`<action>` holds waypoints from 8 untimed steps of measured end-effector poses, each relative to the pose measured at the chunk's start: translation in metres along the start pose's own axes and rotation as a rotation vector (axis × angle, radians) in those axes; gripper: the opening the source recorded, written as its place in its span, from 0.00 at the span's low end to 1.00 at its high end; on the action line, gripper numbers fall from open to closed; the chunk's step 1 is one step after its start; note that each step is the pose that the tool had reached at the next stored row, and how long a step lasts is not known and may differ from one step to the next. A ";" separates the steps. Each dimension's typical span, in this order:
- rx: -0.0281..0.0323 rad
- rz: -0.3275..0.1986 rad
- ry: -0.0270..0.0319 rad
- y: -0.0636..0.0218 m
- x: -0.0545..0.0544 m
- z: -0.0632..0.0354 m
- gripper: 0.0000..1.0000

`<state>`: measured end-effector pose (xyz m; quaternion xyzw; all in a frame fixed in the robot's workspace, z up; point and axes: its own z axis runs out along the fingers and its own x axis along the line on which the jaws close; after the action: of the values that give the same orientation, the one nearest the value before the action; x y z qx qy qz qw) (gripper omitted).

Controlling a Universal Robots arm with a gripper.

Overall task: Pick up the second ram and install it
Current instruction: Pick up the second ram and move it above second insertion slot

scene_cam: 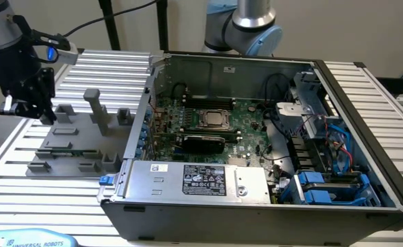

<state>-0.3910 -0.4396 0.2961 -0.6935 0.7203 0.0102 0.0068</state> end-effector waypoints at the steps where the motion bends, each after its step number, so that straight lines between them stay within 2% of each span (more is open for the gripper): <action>1: 0.0000 0.000 0.0000 0.0000 0.000 0.0019 0.17; 4: 0.0000 0.000 -0.0001 -0.0002 0.000 0.0073 0.36; 6: -0.0001 -0.001 0.0000 -0.0005 0.000 0.0109 0.36; 7: 0.0000 -0.001 -0.0001 -0.0006 0.000 0.0127 0.42; 8: -0.0001 -0.001 0.0000 -0.0008 0.001 0.0144 0.42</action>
<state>-0.3903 -0.4399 0.2817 -0.6941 0.7198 0.0102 0.0067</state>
